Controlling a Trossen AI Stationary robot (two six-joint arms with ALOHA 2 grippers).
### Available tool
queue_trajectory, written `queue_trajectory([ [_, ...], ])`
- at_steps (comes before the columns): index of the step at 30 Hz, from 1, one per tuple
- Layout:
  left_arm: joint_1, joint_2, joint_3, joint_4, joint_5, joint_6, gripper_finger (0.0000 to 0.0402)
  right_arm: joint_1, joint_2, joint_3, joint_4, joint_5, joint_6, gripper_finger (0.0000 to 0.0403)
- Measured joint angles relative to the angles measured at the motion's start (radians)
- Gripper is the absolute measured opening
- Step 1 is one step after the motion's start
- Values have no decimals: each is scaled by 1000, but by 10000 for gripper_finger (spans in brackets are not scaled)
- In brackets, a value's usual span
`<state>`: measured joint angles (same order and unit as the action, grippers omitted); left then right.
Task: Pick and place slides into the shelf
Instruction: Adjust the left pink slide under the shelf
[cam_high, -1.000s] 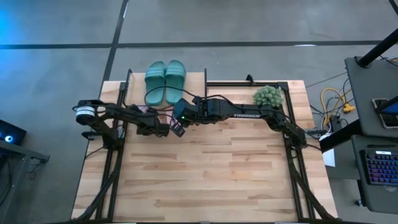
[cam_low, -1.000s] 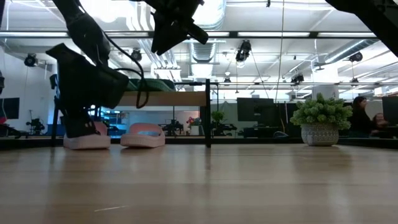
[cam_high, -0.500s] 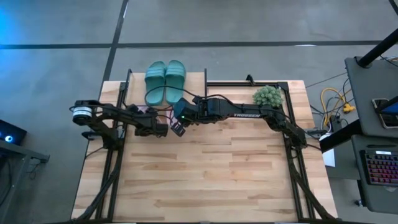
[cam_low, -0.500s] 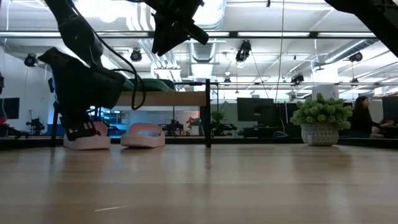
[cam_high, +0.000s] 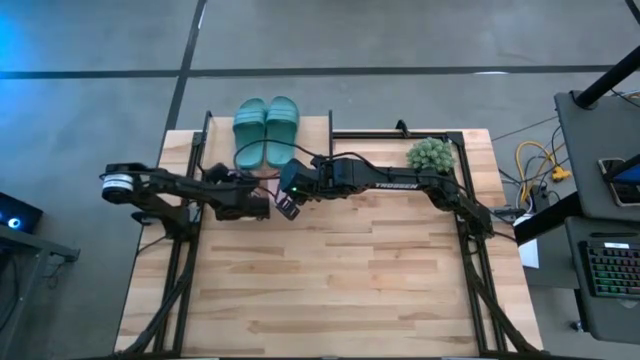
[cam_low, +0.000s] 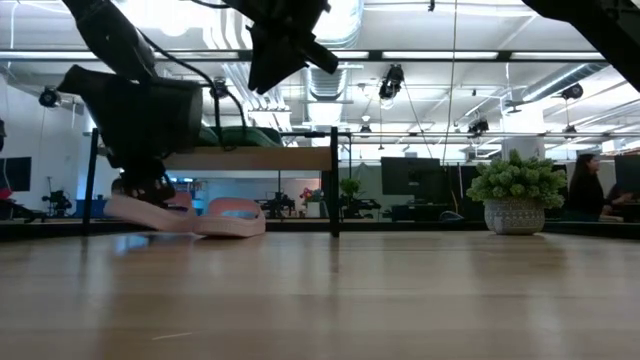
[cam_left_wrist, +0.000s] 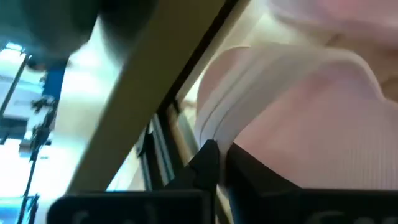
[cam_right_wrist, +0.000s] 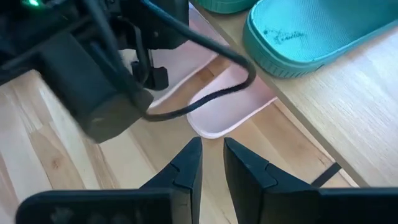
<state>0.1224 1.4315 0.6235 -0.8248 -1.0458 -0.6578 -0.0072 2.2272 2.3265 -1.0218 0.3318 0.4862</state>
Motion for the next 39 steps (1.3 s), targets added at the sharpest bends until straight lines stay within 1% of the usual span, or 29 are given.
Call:
queue_trajectory([
  [2, -19, -16, 0, 44, 5, 62, 1, 0, 0, -4, 0, 0, 4, 59],
  [4, -34, -27, 0, 92, 36, 103, 1, 0, 0, -4, 0, 0, 8, 59],
  [7, -45, -24, -1, 149, 53, 131, 1, 0, 0, -6, 0, 2, 11, 59],
  [9, -45, -9, -3, 174, 47, 143, 0, 0, 0, -8, 0, 5, 11, 59],
  [14, -44, 35, -8, 189, 22, 147, 0, 2, 0, -8, 0, 6, 24, 59],
  [18, -44, 60, -9, 187, 22, 162, 5, 9, 0, -8, 0, 8, 30, 59],
  [21, -44, 68, -9, 188, 28, 174, 22, 13, 0, -8, 0, 8, 30, 59],
  [26, -45, 60, -9, 194, 81, 174, 65, 20, 0, -8, 0, 8, 30, 59],
  [32, -44, 45, -7, 218, 181, 176, 113, 25, 0, -8, 0, 8, 30, 59],
  [36, -44, 8, 5, 199, 229, 169, 127, 28, 0, -8, 0, 7, 31, 59],
  [39, -45, -43, 24, 184, 277, 169, 130, 30, 0, -8, 0, 7, 31, 59],
])
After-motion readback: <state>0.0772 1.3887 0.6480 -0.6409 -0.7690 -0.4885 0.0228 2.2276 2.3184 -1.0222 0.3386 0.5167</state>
